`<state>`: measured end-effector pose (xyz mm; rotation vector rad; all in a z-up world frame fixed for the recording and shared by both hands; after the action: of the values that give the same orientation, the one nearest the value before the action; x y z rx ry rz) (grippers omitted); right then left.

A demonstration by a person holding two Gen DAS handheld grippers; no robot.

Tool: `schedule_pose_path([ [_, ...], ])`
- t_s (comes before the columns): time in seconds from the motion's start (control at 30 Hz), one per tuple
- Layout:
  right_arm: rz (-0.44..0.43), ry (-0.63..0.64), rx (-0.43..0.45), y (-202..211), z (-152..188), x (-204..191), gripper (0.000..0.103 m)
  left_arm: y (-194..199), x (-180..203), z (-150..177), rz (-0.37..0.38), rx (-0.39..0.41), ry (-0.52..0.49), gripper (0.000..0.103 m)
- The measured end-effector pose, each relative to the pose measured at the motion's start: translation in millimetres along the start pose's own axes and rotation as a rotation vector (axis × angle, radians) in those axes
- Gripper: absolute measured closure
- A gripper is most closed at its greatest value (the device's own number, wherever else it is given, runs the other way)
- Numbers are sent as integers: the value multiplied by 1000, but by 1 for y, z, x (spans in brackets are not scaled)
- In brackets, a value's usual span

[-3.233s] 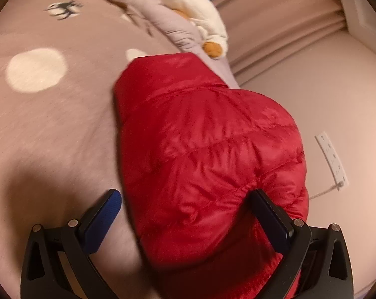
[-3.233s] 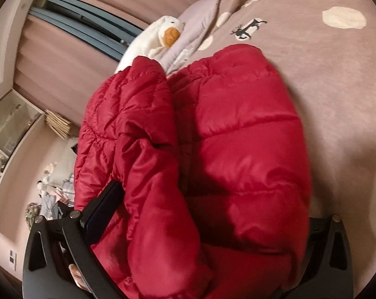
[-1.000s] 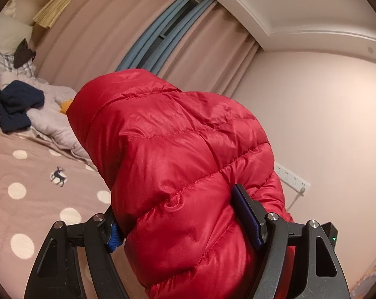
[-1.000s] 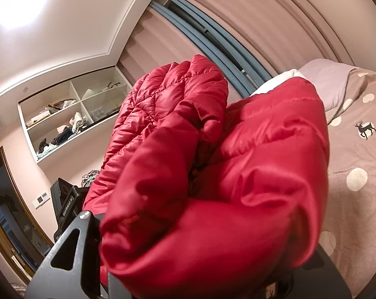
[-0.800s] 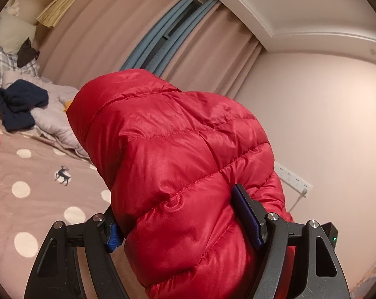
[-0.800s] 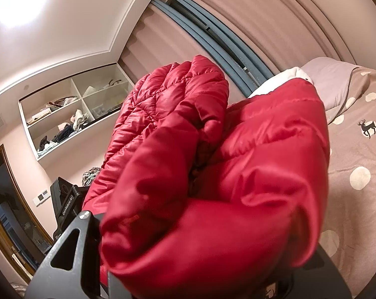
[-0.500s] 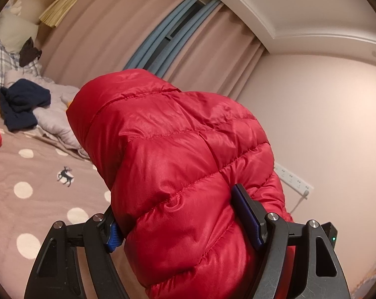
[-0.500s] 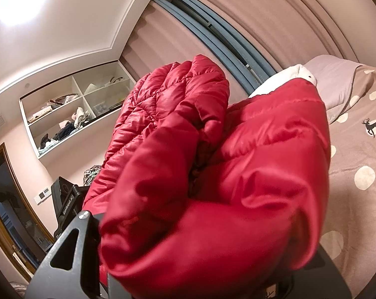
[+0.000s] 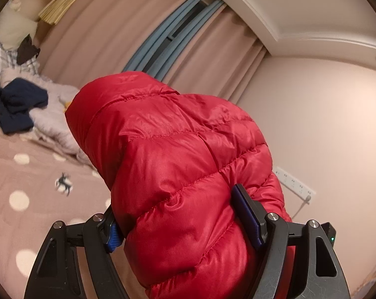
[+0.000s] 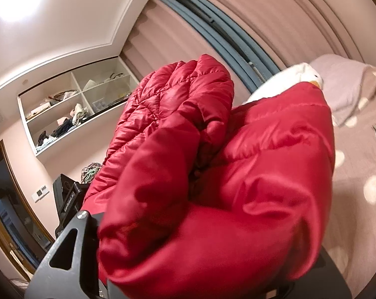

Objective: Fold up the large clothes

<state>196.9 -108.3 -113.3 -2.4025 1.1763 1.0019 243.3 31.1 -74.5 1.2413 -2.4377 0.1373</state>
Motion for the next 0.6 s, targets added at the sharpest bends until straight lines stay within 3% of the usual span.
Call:
schedule_pose_path([
  [0.2,-35,52,16,-47,-44,-14,53,-31,-11,-57,19,54,-49,28],
  [0.37,11,62,-16,-107,-65,14,53,-86,-52,-69,-20,33,-61,27],
  [0.47,89,56,-40,-143,-63,49,53,-125,-88,-46,-61,-27,-46,27],
  [0.6,172,8,-106,-174,-28,123,54,-164,-140,23,-79,-112,20,27],
])
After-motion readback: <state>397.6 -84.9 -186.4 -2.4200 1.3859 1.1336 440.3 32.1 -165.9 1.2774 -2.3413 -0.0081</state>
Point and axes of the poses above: each gripper's, at about its wrist camera, not at the fingertips, and y roughly against the way its jaws point, x to its right, z to its underside, the point moved 10 cm from there along -y, roughly the way its jaws point, and after that the axes turned 10 degrees about -y, right-handed, at the moved point
